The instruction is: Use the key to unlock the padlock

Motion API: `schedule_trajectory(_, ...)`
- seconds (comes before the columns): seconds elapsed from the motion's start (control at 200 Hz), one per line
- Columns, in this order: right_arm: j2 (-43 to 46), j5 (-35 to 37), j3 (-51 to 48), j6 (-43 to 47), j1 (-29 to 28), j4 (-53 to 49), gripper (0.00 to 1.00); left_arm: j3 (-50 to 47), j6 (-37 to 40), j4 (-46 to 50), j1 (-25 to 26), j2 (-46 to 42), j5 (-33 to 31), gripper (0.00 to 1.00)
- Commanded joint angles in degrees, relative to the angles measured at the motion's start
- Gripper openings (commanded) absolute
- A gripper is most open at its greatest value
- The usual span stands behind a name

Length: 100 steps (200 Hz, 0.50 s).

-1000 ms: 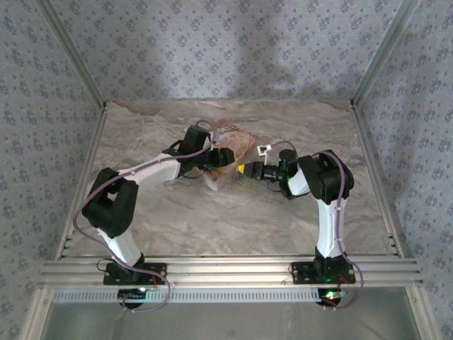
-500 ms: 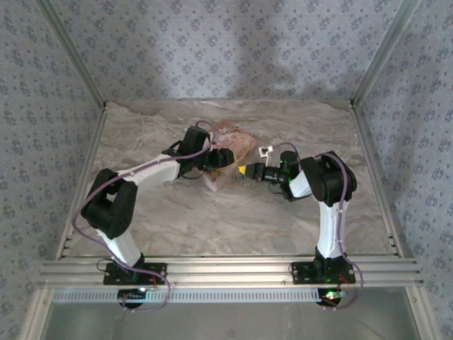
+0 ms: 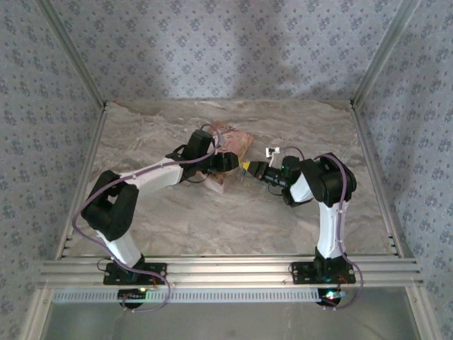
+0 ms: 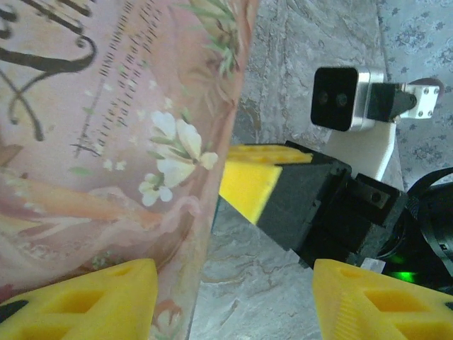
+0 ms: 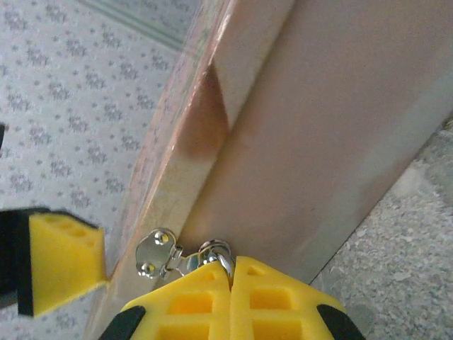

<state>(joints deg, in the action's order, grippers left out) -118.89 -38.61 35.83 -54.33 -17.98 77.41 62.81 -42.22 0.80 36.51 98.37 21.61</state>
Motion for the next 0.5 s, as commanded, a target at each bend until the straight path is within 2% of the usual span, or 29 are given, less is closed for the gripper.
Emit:
schedule_trajectory(0.0, 1.54, 9.74, -0.42, -3.77, -0.63, 2.37, 0.0, -1.57, -2.15, 9.14, 1.6, 3.73, 1.21, 0.61)
schedule_trajectory(0.28, 1.68, 16.06, 1.24, -5.09, -0.82, 1.18, 0.0, -1.45, -1.66, 9.55, 1.42, 4.1, 0.72, 0.61)
schedule_trajectory(0.495, 14.19, 16.33, -2.12, 5.79, 1.25, -12.56, 0.0, -2.33, 0.69, 12.15, -2.14, 1.74, -0.81, 0.61)
